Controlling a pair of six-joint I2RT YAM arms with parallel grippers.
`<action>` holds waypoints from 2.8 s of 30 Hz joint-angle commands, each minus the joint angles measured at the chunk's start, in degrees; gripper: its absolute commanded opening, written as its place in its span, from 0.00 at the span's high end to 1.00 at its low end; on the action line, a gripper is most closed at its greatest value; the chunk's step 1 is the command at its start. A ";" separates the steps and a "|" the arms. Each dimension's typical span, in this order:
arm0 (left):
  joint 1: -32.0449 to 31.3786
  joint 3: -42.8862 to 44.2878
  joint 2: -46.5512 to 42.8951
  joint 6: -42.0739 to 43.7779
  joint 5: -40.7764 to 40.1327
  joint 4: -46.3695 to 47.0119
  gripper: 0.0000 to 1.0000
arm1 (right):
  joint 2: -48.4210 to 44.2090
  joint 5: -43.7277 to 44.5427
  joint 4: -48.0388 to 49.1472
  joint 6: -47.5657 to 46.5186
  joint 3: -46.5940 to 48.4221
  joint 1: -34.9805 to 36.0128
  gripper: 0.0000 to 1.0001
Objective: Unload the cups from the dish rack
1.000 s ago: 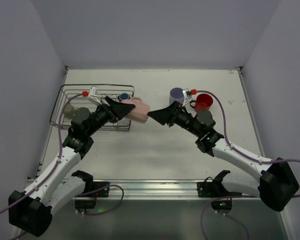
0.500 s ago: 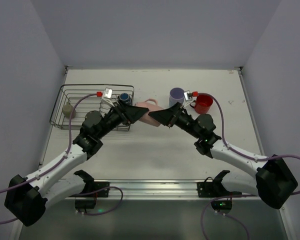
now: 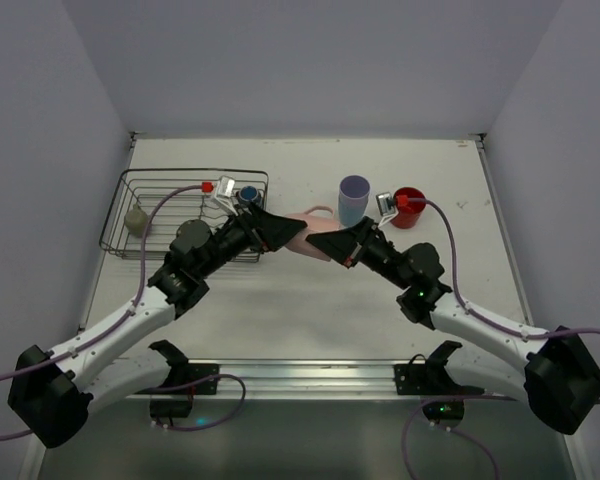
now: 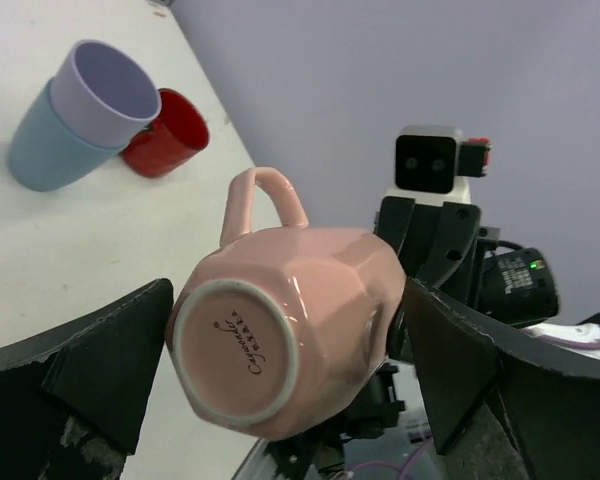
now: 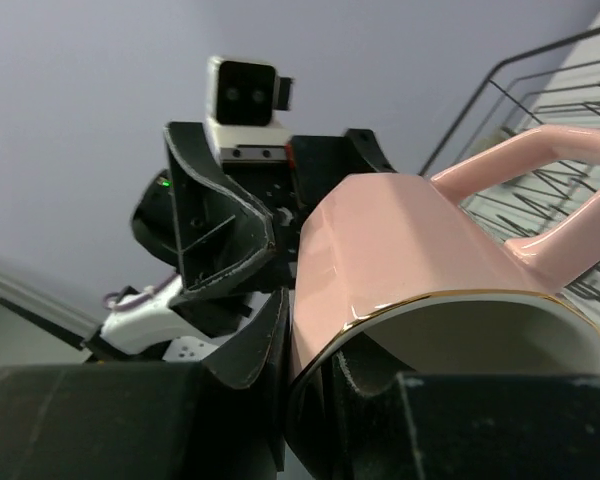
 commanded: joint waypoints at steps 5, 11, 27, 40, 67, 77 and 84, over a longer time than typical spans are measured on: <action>0.13 7.47 -9.04 18.72 -1.64 -17.84 0.00 | -10.47 4.86 -32.96 -19.65 10.31 -0.26 1.00; 0.21 11.43 -17.04 32.24 -16.04 -39.90 0.00 | -5.92 10.20 -66.80 -36.27 24.81 -0.34 1.00; 0.21 4.58 -27.77 41.76 -33.11 -48.53 0.00 | 28.44 22.43 -94.96 -51.92 55.82 5.28 1.00; 1.44 3.61 -32.78 42.37 -34.96 -48.71 0.00 | 55.86 25.69 -98.66 -58.78 78.96 5.63 1.00; 5.84 10.46 -17.76 35.61 -42.61 -46.17 0.00 | 20.43 19.73 -83.04 -55.19 52.02 5.72 0.32; 20.93 20.31 3.66 31.04 -40.69 -43.26 0.00 | 1.23 16.37 -67.82 -52.90 27.83 5.72 0.34; 35.35 20.31 13.26 25.24 -39.53 -40.46 0.00 | -5.02 14.09 -63.42 -51.84 21.93 5.72 0.34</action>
